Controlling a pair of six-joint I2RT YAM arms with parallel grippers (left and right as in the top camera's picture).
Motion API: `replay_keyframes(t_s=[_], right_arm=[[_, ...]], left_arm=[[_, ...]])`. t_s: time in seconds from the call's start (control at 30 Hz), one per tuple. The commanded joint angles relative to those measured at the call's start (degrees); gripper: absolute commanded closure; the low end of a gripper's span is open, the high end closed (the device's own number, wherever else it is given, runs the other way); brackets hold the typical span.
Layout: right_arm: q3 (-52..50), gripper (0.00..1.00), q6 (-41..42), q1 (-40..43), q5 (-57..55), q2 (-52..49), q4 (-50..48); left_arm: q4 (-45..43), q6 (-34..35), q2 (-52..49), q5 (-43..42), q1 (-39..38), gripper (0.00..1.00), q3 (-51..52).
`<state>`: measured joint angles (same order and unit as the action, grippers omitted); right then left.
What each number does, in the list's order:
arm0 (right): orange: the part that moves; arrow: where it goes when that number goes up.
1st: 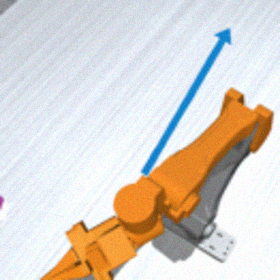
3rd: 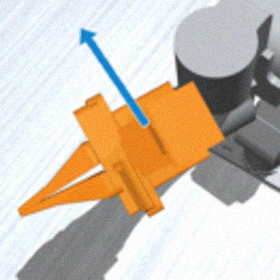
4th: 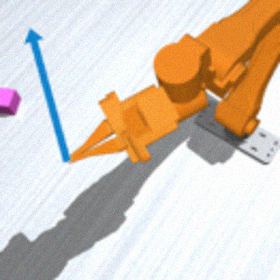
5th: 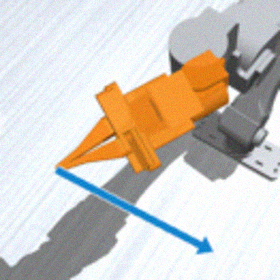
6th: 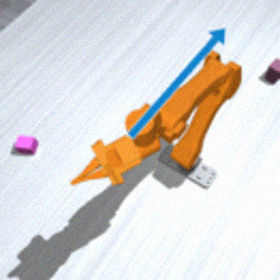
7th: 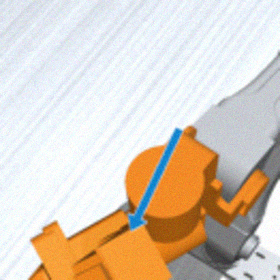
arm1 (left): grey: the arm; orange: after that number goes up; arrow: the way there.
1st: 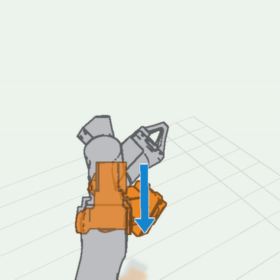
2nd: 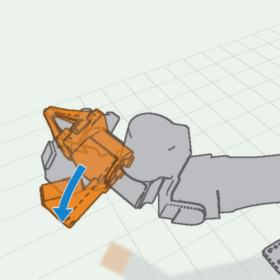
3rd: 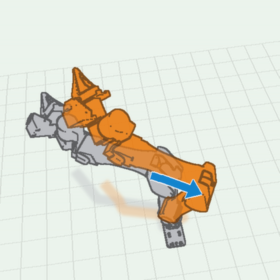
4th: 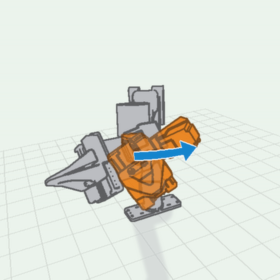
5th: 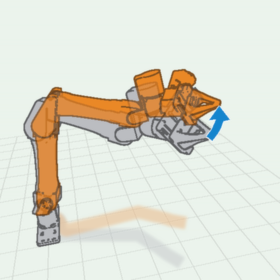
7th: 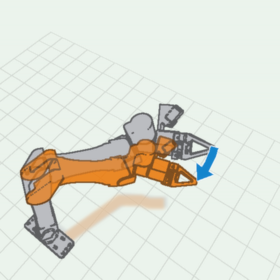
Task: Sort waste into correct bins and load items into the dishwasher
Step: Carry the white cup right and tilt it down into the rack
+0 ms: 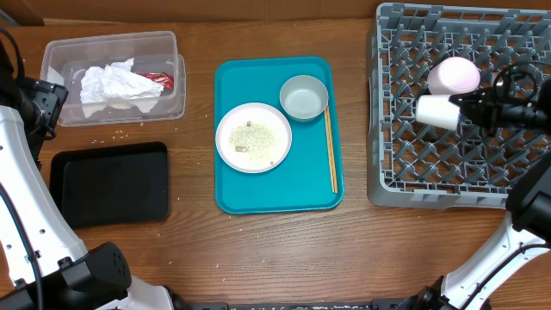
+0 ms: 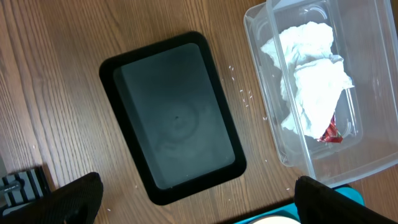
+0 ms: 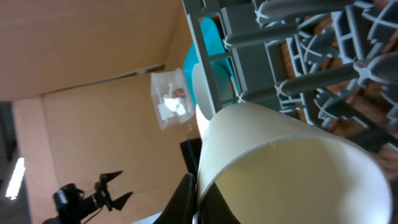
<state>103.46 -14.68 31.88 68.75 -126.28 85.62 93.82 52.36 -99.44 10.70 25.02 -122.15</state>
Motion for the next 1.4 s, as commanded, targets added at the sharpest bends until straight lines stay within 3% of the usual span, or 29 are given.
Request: replay_keyframes(t_s=[0.0, 0.37, 1.13, 1.37], right_arm=[[-1.55, 0.96, -1.20, -0.02, 4.68, 0.90, -1.36], [-1.55, 0.96, -0.28, -0.37, 8.87, 0.90, -2.43], [-1.62, 0.96, 1.40, -0.79, 4.37, 0.79, -4.55], [-1.62, 0.80, 1.44, -0.79, 0.66, 0.79, -4.50]], left_arm=[[0.02, -0.52, -0.37, 0.20, 0.11, 0.00, 0.28], [0.02, -0.52, -0.37, 0.20, 0.11, 0.00, 0.28], [0.02, -0.52, -0.37, 0.20, 0.11, 0.00, 0.28], [0.02, -0.52, -0.37, 0.20, 0.11, 0.00, 0.28]])
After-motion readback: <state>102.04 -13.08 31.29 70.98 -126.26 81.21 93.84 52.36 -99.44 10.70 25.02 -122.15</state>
